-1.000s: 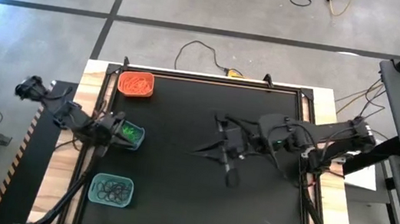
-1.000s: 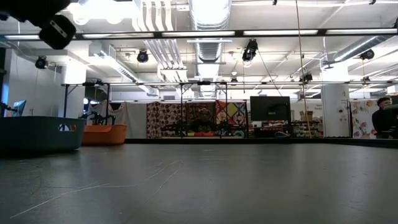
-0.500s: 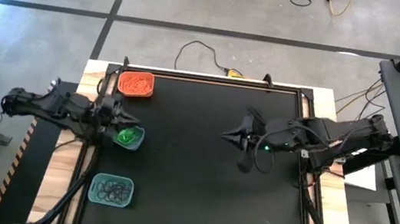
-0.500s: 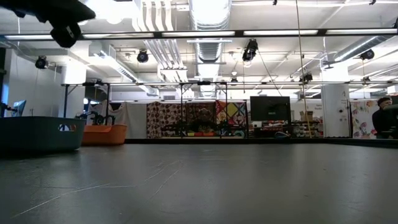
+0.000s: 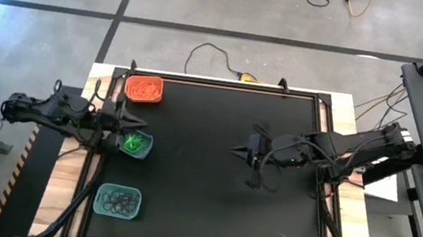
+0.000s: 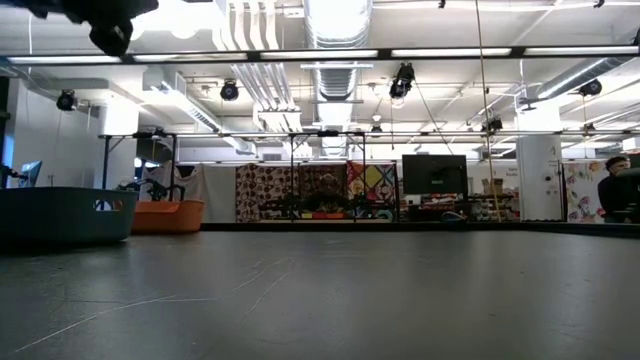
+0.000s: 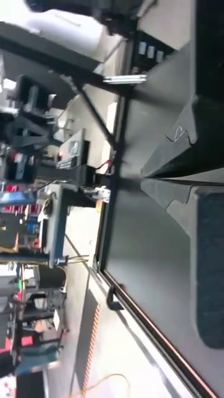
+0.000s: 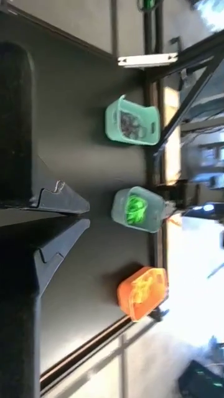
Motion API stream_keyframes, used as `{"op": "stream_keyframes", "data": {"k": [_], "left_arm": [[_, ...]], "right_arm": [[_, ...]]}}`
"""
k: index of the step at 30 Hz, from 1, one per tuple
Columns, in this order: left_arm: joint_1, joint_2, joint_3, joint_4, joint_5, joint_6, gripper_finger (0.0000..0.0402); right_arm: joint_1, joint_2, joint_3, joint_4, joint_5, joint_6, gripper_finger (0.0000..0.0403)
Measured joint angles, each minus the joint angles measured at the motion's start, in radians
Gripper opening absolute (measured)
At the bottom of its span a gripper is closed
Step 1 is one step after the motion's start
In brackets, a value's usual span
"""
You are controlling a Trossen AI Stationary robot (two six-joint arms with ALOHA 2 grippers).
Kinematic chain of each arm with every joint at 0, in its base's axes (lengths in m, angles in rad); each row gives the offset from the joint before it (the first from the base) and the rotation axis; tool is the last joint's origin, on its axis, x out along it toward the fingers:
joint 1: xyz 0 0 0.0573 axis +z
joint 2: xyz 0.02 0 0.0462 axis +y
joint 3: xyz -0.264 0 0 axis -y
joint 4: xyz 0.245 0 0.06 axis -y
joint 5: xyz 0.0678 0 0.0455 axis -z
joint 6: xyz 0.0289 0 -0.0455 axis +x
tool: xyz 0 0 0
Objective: Sort rubber bands into baskets
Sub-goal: Return to Home Position
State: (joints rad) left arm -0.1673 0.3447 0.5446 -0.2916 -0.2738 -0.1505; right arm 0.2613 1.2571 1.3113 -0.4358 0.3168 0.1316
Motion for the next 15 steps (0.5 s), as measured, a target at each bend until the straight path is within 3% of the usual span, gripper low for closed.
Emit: {"op": "stream_keyframes", "data": {"k": [8,15], "left_arm": [[0.000,-0.051,-0.197,0.242,0.031,0.056,0.0000],[0.000,-0.115,-0.323,0.399,0.031,0.043,0.0000]], "right_arm": [[0.004,-0.161,-0.394,0.308,-0.001,0.058,0.0013],[0.052,-0.323,-0.751,0.781,-0.002,-0.019,0.0013]]}}
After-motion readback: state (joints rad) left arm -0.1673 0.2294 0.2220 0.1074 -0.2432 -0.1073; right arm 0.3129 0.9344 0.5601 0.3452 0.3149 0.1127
